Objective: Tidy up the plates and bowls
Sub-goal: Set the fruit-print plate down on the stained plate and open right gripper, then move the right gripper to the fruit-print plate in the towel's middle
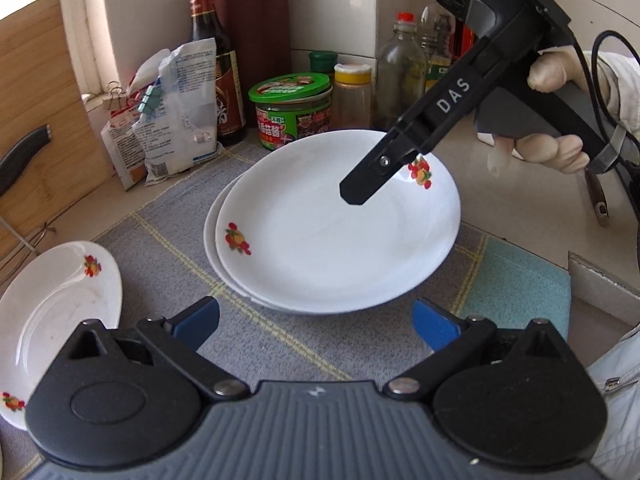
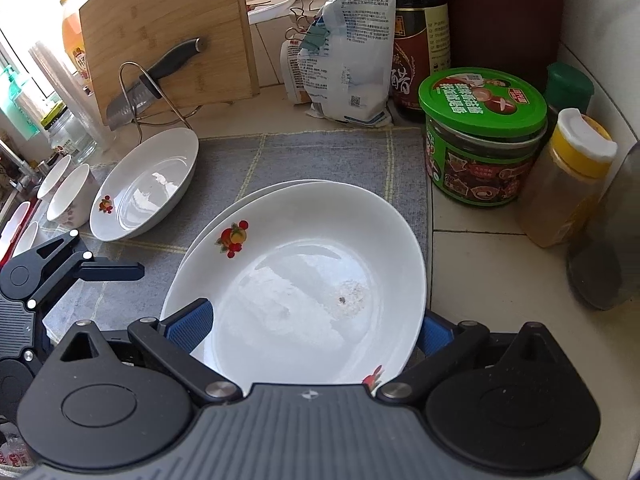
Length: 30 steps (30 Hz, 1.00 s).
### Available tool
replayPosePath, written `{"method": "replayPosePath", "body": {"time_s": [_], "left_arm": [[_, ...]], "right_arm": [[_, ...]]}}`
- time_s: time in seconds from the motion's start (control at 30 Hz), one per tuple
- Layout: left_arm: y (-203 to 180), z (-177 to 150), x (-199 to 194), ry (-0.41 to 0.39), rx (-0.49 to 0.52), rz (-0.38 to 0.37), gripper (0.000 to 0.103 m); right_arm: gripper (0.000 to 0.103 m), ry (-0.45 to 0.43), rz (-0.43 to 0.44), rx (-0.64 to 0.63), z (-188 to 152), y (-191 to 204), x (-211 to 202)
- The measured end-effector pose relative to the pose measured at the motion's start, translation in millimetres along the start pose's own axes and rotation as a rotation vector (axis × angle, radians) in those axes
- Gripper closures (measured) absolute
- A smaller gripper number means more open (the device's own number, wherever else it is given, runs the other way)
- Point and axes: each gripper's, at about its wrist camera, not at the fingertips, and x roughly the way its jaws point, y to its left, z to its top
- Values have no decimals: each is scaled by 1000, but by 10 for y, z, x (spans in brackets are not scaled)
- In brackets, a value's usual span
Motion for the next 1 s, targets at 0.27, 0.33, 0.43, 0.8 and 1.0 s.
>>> {"method": "replayPosePath", "body": {"time_s": [0.27, 0.33, 0.43, 0.8, 1.0], "left_arm": [[98, -152, -209, -22, -40, 23, 1], [103, -180, -258, -28, -42, 29, 1], [117, -222, -336, -39, -52, 34, 1], [230, -434, -777, -102, -163, 201, 1], [413, -667, -1157, -123, -269, 316, 1]], "right_arm": [[0, -4, -65, 20, -38, 40, -36], [0, -7, -82, 21, -58, 62, -43], [0, -25, -88, 0, -87, 130, -94], [0, -98, -122, -94, -167, 706, -170], [0, -130, -125, -169, -205, 1178, -142]]}}
